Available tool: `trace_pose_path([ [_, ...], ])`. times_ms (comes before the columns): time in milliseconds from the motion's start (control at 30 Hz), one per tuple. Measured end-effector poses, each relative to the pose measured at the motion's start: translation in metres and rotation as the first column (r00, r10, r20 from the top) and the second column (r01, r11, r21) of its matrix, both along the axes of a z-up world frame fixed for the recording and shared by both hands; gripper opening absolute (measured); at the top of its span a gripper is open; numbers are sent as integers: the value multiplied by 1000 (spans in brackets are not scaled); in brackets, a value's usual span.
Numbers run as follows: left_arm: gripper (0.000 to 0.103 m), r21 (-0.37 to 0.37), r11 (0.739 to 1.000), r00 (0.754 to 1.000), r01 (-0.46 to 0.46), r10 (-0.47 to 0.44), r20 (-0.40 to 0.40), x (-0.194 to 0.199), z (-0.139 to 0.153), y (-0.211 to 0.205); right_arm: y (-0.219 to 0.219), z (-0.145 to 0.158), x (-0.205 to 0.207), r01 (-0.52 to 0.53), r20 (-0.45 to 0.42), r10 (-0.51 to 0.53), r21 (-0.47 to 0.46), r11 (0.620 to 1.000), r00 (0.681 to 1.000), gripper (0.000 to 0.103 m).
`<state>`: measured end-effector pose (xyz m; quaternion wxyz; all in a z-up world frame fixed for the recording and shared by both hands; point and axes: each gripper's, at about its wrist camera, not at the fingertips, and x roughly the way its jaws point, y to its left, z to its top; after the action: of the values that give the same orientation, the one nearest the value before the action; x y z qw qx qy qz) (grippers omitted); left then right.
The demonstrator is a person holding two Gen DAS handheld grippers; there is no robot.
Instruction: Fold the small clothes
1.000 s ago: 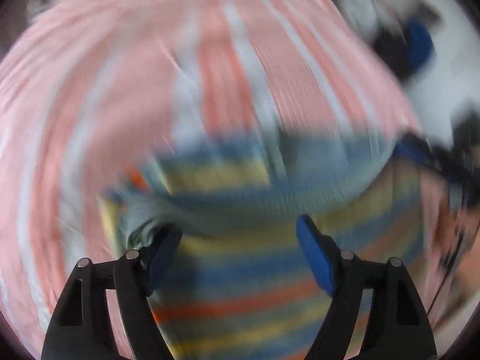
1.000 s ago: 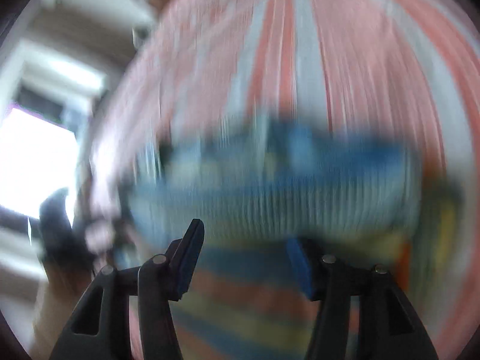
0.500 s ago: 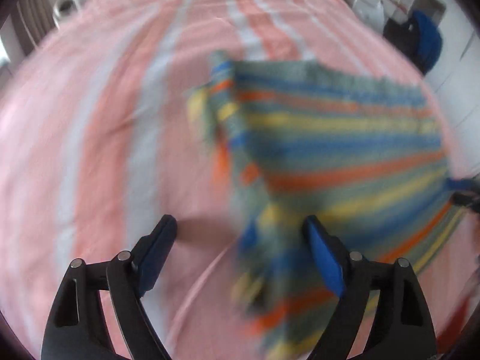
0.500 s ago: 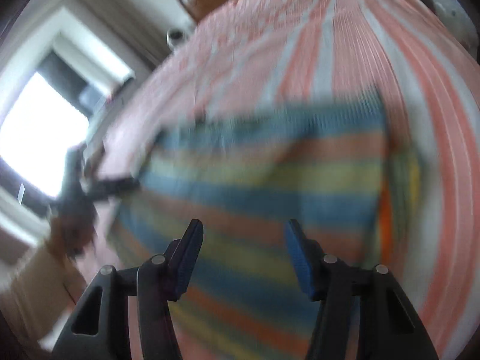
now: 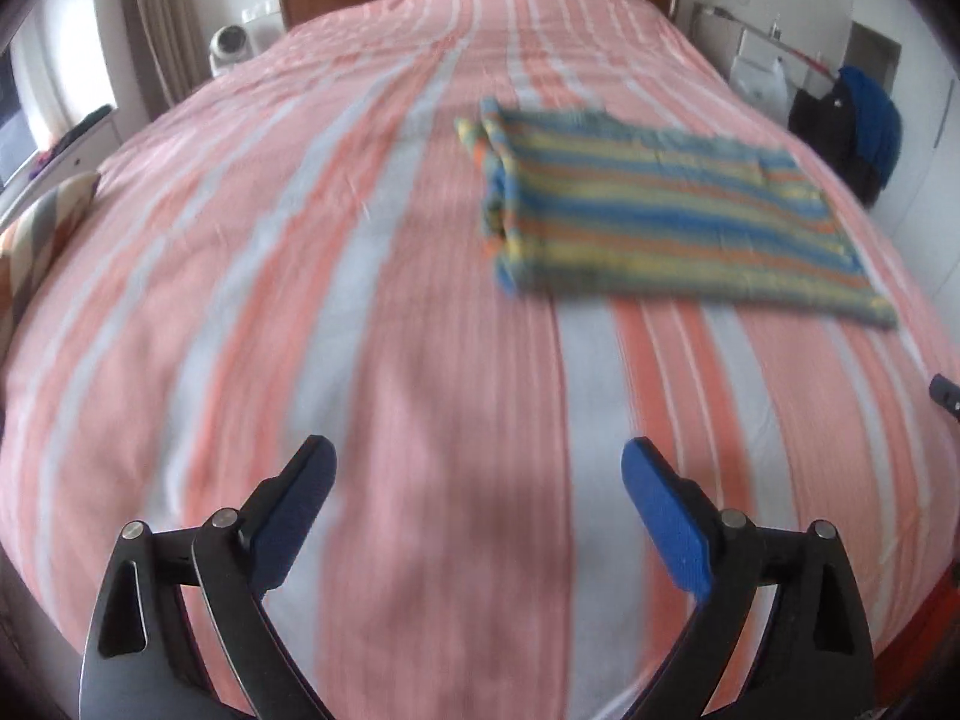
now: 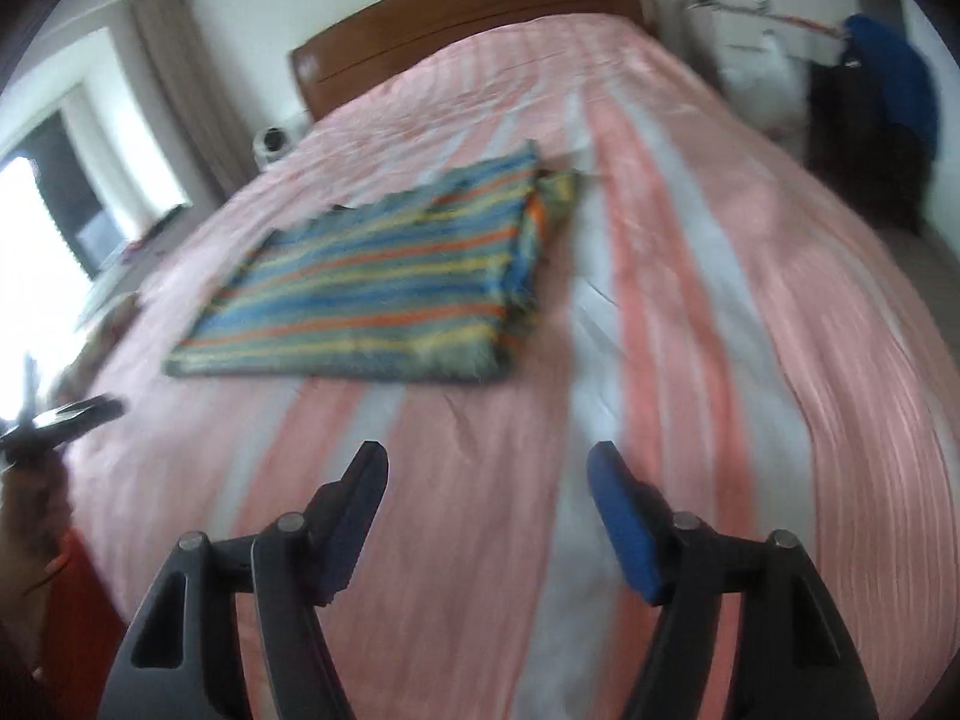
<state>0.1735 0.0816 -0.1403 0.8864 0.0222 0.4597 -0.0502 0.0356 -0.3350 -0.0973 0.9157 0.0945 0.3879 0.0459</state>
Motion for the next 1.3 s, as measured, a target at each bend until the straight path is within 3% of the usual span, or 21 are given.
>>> trace_pose_path([
  [133, 99, 20, 1000, 999, -18, 17, 41, -12, -17, -7, 6, -19, -16, 41, 18, -41, -43, 998, 999, 71],
  [200, 101, 10, 999, 998, -31, 31, 62, -16, -18, -5, 9, -25, -17, 35, 34, -34, -59, 998, 999, 82],
  [400, 102, -13, 999, 995, -40, 41, 89, -25, -23, 1, 11, -36, -5, 4, 36, -2, -67, 998, 999, 93],
  [1300, 103, 13, 999, 995, -33, 32, 95, -32, -25, -2, 13, -40, -9, -1, 61, 5, -62, 998, 998, 95],
])
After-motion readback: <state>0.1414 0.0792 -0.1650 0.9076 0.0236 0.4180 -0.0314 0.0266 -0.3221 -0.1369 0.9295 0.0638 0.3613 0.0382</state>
